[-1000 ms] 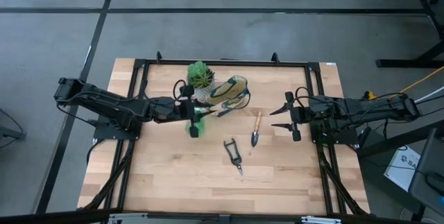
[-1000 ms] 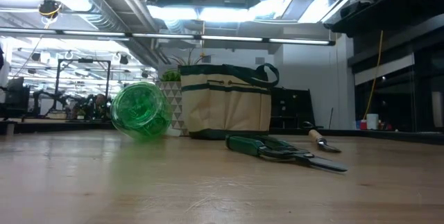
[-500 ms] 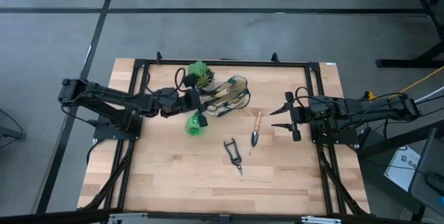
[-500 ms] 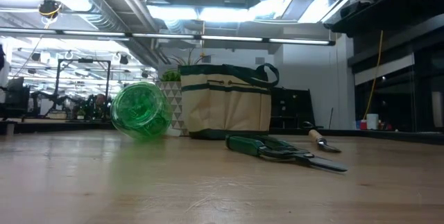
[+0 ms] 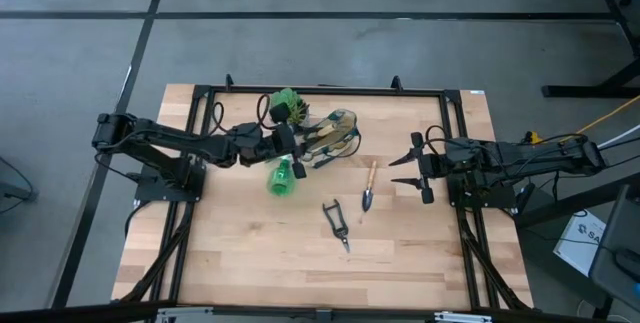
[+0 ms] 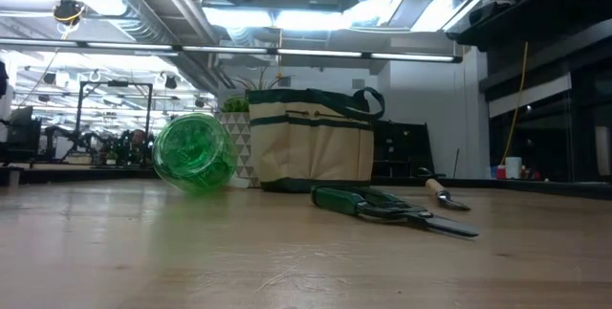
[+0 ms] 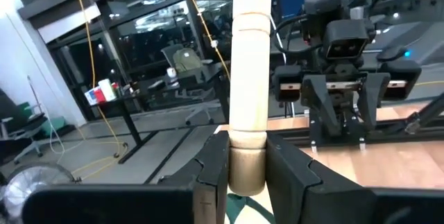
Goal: Pick & Place Garden tools in Gardening bag
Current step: Put the brown hand rake into the white gardening bag
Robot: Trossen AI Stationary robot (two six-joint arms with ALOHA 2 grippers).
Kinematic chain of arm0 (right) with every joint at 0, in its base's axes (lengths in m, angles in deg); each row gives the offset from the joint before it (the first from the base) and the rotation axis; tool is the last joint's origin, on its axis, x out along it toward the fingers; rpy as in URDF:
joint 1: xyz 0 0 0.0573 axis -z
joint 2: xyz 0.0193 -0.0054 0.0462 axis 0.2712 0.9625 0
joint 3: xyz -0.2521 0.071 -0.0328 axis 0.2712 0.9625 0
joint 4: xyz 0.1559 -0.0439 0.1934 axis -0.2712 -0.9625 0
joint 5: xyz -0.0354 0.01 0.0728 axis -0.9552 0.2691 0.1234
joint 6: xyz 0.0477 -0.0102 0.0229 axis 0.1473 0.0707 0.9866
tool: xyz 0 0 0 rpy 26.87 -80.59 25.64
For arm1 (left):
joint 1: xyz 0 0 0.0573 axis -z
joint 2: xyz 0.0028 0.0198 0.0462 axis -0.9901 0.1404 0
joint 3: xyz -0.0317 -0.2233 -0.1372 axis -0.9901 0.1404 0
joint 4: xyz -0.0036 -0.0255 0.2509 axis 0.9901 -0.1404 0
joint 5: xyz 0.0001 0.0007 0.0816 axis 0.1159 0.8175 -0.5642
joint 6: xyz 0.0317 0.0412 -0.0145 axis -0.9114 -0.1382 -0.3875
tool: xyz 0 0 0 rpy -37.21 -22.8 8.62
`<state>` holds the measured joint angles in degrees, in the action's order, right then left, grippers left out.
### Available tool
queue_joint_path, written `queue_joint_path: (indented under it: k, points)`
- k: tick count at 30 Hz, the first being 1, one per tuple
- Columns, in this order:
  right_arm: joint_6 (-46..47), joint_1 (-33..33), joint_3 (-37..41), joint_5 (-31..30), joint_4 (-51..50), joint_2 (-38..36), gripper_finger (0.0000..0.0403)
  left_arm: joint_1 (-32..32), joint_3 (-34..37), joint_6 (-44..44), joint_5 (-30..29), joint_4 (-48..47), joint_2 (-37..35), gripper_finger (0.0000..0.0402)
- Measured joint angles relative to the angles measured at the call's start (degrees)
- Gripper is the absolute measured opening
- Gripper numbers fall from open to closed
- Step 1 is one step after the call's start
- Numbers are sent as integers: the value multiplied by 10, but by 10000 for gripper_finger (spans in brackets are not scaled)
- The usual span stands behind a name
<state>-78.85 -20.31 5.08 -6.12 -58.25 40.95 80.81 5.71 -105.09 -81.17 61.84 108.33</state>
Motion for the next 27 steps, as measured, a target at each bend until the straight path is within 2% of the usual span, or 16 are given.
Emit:
queue_joint_path:
  k: [15,17,24,27]
  points:
    - [0,0,0,0,-2,0,201,-14,0,-8,-3,-10,8,66]
    - [0,0,0,0,-1,0,201,-14,-17,4,-22,-58,8,66]
    - [0,0,0,0,-1,0,201,-14,-136,39,-98,-330,28,66]
    - [0,0,0,0,-1,0,201,-14,-182,41,-125,-404,49,66]
